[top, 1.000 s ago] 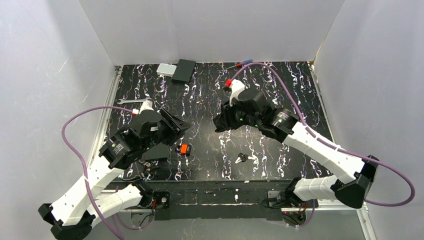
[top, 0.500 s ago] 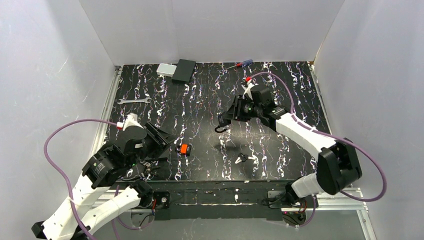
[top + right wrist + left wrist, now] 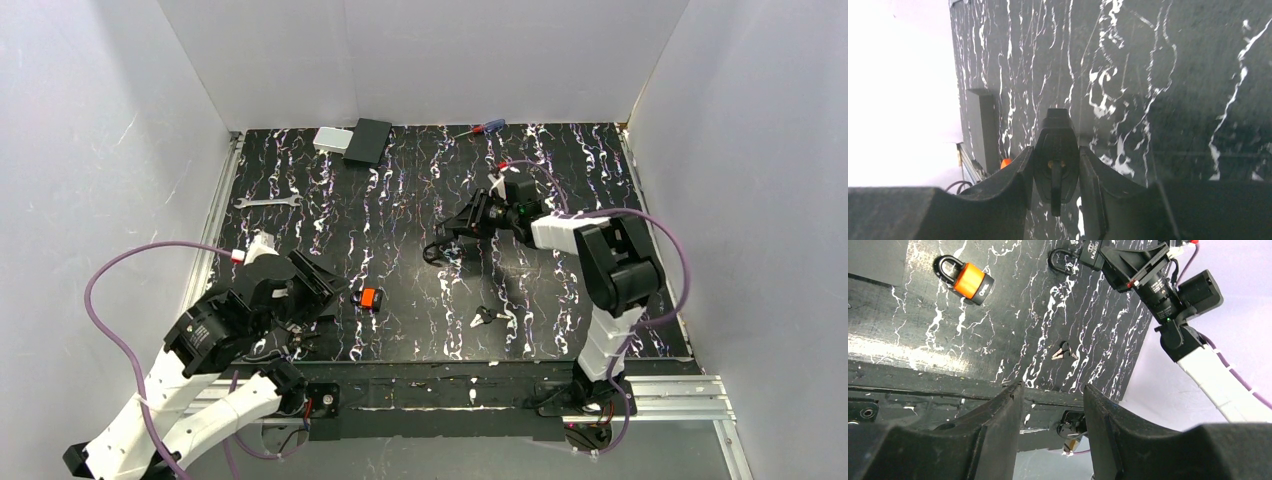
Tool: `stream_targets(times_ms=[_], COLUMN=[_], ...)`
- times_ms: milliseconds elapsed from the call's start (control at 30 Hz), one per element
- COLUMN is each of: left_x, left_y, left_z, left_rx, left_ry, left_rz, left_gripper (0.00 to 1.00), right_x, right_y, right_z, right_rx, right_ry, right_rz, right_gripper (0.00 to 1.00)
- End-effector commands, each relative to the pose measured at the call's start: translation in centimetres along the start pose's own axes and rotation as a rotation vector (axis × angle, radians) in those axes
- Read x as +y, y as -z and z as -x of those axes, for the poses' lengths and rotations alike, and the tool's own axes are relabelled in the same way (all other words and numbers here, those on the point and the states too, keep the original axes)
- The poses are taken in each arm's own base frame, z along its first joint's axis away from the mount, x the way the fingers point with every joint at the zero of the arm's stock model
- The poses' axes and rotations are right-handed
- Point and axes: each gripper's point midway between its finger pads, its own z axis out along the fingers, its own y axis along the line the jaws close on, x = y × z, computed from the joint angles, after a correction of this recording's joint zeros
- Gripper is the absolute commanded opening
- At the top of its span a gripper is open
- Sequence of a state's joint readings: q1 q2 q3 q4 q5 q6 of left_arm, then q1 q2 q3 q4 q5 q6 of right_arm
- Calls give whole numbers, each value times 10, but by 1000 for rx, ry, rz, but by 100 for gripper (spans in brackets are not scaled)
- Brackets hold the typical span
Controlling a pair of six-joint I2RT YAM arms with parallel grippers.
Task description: Unlock with the key
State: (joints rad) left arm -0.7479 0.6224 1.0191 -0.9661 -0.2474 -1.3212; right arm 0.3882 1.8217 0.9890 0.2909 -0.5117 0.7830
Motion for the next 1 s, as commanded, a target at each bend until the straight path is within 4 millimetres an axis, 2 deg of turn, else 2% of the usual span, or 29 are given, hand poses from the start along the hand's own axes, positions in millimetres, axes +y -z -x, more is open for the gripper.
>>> stream_targets(times_ms=[0, 167, 333, 367, 467, 667, 767, 867, 967], left_x=[1, -4, -5, -5, -6, -6, -4, 3, 11], left_y=[1, 1, 0, 0, 0, -1, -1, 0, 1], left_z=[7, 8, 9, 10, 9, 9, 10, 11, 12], left_rx=[-25, -21, -28, -30, -27, -26, -28, -39, -51], left_ry=[-8, -21, -22, -22, -30, -52, -72, -75, -78], left_rz=[40, 46, 48, 49, 48, 44, 45, 60, 74], left_gripper=[45, 45, 45, 45, 45, 46, 46, 45, 46], right_x=[39, 34, 30, 27, 15, -2, -10, -20, -44], right_y=[-7, -17, -20, -22, -27, -21, -16, -8, 8], right_z=[47, 56, 55, 53, 46, 46, 45, 47, 48], right_rx=[-97, -108, -100, -87, -38, -11, -8, -4, 27], right_ry=[39, 43, 55, 46, 41, 77, 97, 120, 143], right_rz=[229, 259, 255, 248, 195, 75, 23, -59, -241], right_gripper=[1, 1, 1, 7, 33, 68, 79, 82, 85])
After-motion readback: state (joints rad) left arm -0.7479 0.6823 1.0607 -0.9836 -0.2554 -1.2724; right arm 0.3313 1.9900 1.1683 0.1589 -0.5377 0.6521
